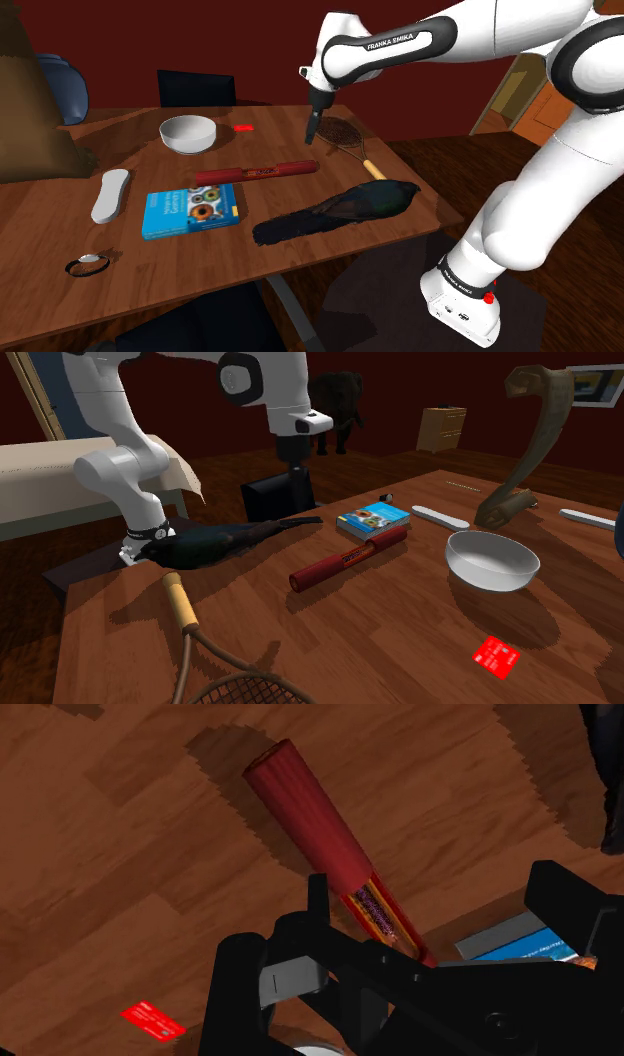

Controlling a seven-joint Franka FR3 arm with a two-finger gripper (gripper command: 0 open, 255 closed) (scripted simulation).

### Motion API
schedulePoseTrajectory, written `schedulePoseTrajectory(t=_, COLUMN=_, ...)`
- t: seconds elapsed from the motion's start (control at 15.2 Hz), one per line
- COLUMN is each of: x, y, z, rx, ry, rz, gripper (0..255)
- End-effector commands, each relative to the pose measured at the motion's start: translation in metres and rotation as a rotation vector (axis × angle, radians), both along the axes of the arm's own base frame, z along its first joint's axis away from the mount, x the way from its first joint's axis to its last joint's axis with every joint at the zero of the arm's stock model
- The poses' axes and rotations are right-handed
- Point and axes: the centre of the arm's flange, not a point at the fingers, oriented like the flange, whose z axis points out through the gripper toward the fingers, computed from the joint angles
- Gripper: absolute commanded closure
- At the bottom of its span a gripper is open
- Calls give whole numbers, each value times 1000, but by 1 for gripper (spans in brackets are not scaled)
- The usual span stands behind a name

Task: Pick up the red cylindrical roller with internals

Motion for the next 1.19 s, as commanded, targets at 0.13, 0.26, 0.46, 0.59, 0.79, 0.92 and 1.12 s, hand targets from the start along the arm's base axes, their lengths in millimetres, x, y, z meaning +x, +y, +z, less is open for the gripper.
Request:
schedulePoseTrajectory(t=0.13, x=34, y=25, z=-33, rx=-21, ry=5, rz=100, gripper=0)
schedulePoseTrajectory(t=0.26, x=50, y=38, z=-51, rx=-31, ry=8, rz=149, gripper=0)
schedulePoseTrajectory(t=0.46, x=73, y=59, z=-77, rx=-47, ry=12, rz=223, gripper=0)
schedulePoseTrajectory(t=0.59, x=88, y=74, z=-95, rx=-57, ry=15, rz=272, gripper=0)
schedulePoseTrajectory(t=0.79, x=108, y=97, z=-122, rx=-73, ry=19, rz=345, gripper=0)
schedulePoseTrajectory(t=0.92, x=119, y=111, z=-138, rx=-82, ry=22, rz=389, gripper=0)
schedulePoseTrajectory(t=1.12, x=119, y=111, z=-154, rx=-82, ry=22, rz=389, gripper=0)
